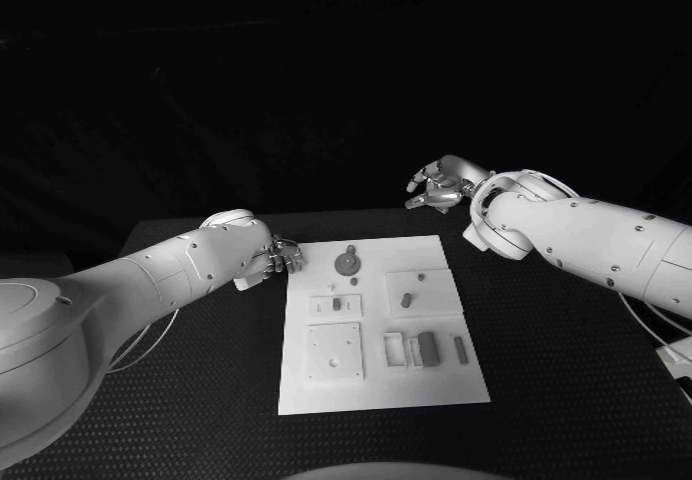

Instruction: Assemble the parts on the task board

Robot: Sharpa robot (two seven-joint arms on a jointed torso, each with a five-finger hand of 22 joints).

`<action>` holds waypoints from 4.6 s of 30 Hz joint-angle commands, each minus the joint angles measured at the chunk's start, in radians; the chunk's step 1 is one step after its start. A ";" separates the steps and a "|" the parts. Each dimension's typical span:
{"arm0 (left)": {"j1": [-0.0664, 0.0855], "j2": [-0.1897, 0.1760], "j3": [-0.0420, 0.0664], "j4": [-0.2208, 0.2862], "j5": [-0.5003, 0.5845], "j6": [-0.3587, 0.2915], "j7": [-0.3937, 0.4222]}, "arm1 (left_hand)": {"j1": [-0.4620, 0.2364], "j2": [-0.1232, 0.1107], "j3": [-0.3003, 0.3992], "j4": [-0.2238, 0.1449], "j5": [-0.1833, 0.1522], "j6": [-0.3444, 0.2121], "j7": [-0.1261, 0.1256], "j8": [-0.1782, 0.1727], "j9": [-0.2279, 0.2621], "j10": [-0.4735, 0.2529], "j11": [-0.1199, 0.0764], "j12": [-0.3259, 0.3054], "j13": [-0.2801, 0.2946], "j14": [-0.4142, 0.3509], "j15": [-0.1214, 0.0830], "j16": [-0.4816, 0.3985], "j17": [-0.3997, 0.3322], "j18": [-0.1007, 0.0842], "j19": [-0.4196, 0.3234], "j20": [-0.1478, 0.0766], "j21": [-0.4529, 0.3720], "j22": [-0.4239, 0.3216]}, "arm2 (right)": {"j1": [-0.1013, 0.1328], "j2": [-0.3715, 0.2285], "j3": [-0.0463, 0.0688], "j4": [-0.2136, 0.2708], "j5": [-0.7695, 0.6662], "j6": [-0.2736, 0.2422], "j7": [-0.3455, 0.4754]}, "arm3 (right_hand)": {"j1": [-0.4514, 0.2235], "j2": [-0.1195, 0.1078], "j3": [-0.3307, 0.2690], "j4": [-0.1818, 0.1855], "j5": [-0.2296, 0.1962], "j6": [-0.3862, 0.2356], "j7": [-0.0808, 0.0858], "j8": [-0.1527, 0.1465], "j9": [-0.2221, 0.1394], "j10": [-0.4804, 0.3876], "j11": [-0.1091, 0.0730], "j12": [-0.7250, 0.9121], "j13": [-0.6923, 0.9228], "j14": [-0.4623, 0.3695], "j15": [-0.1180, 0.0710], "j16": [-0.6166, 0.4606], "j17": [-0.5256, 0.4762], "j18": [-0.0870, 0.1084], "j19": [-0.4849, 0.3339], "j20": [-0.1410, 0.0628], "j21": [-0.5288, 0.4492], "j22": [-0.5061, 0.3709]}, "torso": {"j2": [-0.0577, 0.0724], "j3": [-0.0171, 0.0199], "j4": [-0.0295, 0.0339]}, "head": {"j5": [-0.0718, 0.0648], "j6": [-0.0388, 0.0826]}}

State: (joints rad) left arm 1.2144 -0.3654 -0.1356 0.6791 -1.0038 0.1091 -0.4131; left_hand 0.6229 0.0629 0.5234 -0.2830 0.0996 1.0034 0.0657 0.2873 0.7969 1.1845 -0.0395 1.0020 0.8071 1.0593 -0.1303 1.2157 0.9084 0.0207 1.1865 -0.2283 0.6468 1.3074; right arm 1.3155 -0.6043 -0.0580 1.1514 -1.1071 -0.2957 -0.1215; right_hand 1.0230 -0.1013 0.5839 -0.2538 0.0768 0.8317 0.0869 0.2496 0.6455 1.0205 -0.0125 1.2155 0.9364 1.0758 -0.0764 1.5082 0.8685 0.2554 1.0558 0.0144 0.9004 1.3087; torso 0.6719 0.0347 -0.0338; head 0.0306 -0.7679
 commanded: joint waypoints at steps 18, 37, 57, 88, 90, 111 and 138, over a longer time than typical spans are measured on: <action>0.001 0.001 0.001 -0.001 0.034 -0.019 0.015 | 0.008 -0.059 -0.015 0.014 -0.006 -0.014 0.012 -0.015 -0.001 -0.004 0.004 0.006 -0.006 -0.003 -0.005 0.007 -0.007 0.043 0.007 -0.002 -0.005 0.017 | 0.000 0.000 0.001 0.000 -0.004 0.014 0.008 | 0.003 0.010 -0.001 -0.007 0.003 0.080 0.056 -0.003 0.002 -0.089 0.045 0.006 -0.001 -0.003 0.004 -0.003 -0.001 0.006 -0.004 0.004 -0.004 0.017 | 0.000 -0.0001 -0.0007 | -0.001 0.000; 0.001 0.007 0.002 -0.017 0.037 -0.016 0.016 | 0.013 -0.069 -0.012 0.022 -0.005 -0.019 0.014 -0.020 0.000 -0.007 0.006 0.008 -0.006 -0.005 -0.004 0.009 -0.009 0.044 0.008 -0.002 -0.006 0.017 | 0.000 0.002 0.001 0.000 -0.004 0.015 0.009 | 0.002 0.010 -0.001 -0.006 0.003 0.080 0.056 -0.004 0.002 -0.089 0.045 0.006 -0.001 -0.003 0.004 -0.003 -0.002 0.006 -0.004 0.004 -0.004 0.017 | 0.001 -0.0003 -0.0009 | -0.004 -0.001; 0.001 0.009 0.003 -0.023 0.065 0.004 0.029 | 0.031 -0.050 -0.007 0.017 -0.005 -0.020 0.015 -0.022 0.002 -0.010 0.007 0.012 -0.007 -0.008 -0.003 0.012 -0.010 0.044 0.007 -0.001 -0.007 0.018 | 0.000 0.005 0.001 0.000 -0.004 0.016 0.009 | 0.001 0.011 -0.001 -0.006 0.003 0.081 0.056 -0.004 0.002 -0.089 0.045 0.006 -0.002 -0.002 0.004 -0.003 -0.002 0.006 -0.004 0.004 -0.004 0.017 | 0.000 0.0004 -0.0003 | -0.005 -0.002; 0.001 0.009 0.003 -0.037 0.091 0.030 0.039 | 0.205 0.049 0.098 0.005 0.024 -0.002 0.013 -0.023 0.010 -0.005 0.006 0.020 -0.018 -0.006 -0.002 0.024 -0.021 0.041 0.009 0.002 0.002 0.021 | 0.000 0.003 0.001 0.000 -0.003 0.022 0.009 | 0.000 0.011 -0.001 -0.005 0.003 0.081 0.056 -0.004 0.003 -0.088 0.045 0.007 -0.002 -0.002 0.004 -0.003 -0.002 0.006 -0.003 0.004 -0.004 0.017 | 0.000 0.0001 -0.0002 | -0.005 -0.008; 0.001 0.009 0.003 -0.037 0.091 0.029 0.039 | 0.217 0.058 0.107 -0.001 0.052 0.001 0.013 -0.022 0.011 -0.004 0.005 0.021 -0.019 -0.005 -0.001 0.025 -0.022 0.040 0.009 0.002 0.004 0.022 | 0.000 0.003 0.001 0.001 -0.003 0.022 0.010 | 0.000 0.011 -0.001 -0.005 0.003 0.081 0.056 -0.004 0.003 -0.088 0.045 0.007 -0.002 -0.002 0.004 -0.003 -0.002 0.006 -0.003 0.004 -0.004 0.017 | 0.000 0.0005 -0.0003 | -0.005 -0.008; 0.017 -0.072 0.008 0.067 0.200 -0.035 0.041 | 0.195 0.072 0.151 -0.008 0.185 0.082 -0.024 0.042 0.094 0.033 -0.028 0.030 -0.030 0.022 -0.008 0.042 -0.028 0.038 0.018 -0.005 0.032 0.022 | 0.000 -0.010 0.000 0.002 -0.002 0.024 0.010 | 0.003 0.011 0.000 -0.007 0.003 0.081 0.056 -0.004 0.003 -0.088 0.045 0.008 -0.002 -0.002 0.004 -0.003 -0.002 0.006 -0.003 0.004 -0.004 0.017 | -0.002 0.0001 0.0039 | -0.003 -0.011; 0.067 -0.242 -0.053 0.549 0.149 -0.145 -0.090 | 0.126 0.043 0.206 -0.011 0.362 0.130 -0.058 0.087 0.254 0.084 -0.061 0.038 -0.035 0.066 -0.023 0.056 -0.029 0.046 0.051 -0.018 0.072 0.020 | 0.000 -0.016 0.000 -0.008 0.000 0.028 0.013 | 0.006 0.011 0.001 -0.010 0.003 0.082 0.055 -0.004 0.004 -0.088 0.045 0.008 -0.003 -0.003 0.004 -0.003 -0.002 0.006 -0.004 0.003 -0.004 0.017 | -0.012 0.0027 0.0176 | -0.008 -0.028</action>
State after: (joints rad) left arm 1.2797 -0.6125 -0.1860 1.2244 -0.8211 -0.0096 -0.4697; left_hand 0.7406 0.1061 0.6404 -0.2858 0.3795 1.0809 0.0287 0.2721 0.8041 1.2372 -0.0772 1.0362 0.7725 1.1115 -0.1471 1.2700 0.8805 0.0189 1.2244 -0.2411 0.7167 1.3073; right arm 1.3155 -0.6207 -0.0579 1.1432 -1.1060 -0.2807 -0.1191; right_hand 1.0269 -0.0974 0.5840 -0.2594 0.0768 0.8317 0.0869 0.2496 0.6480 1.0205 -0.0125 1.2194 0.9343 1.0758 -0.0764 1.5081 0.8677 0.2554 1.0558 0.0144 0.9004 1.3087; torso 0.6610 0.0366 -0.0159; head 0.0221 -0.7947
